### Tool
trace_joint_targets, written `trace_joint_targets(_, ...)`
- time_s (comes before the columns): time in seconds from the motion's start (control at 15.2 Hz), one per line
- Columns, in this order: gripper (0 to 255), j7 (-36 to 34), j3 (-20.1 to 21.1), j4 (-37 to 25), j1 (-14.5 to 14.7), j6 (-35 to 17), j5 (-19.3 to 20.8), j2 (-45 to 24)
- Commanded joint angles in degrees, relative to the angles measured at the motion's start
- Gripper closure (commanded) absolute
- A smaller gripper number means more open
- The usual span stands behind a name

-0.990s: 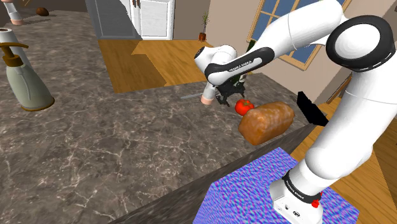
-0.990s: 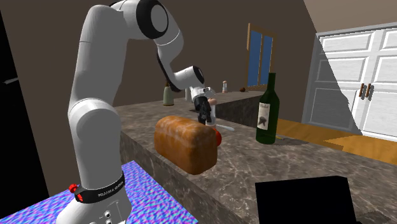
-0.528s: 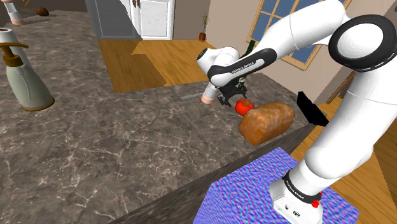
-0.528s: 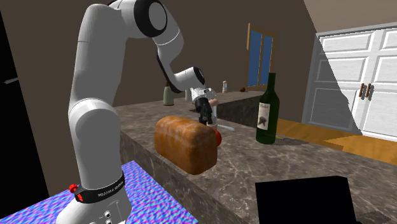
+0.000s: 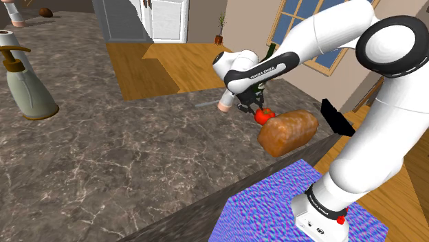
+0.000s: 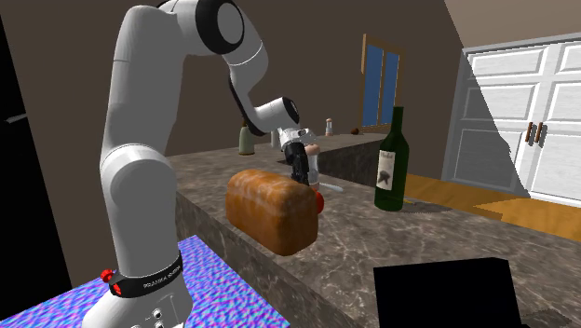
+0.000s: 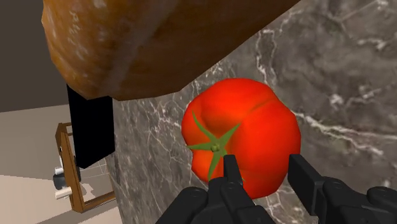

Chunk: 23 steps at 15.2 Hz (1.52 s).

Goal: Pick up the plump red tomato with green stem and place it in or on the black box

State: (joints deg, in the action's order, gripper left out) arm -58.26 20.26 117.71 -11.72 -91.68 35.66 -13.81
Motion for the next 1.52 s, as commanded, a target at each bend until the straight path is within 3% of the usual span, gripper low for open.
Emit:
trace_joint_targets(0.0,255,0.25,-0.40,1.06,-0.30,0.12,-0.17,-1.12)
trace_joint_targets(0.86,255,3.07,0.15,-0.73,-0.43,3.86,-1.21,2.04)
trace_joint_targets(0.92,0,3.07,0.15,-0.73,-0.43,3.86,-1.21,2.04)
trace_joint_targets(1.19,0,-23.18,-8.49,-33.08,-0.66,24.75,-13.35,-22.00)
trace_joint_targets(1.25,0,-24.95,-9.39,-35.12,-0.79,25.83,-14.63,-23.32)
trace_joint_targets(1.45,0,-25.30,-9.42,-30.76,-1.53,23.24,-14.72,-21.54)
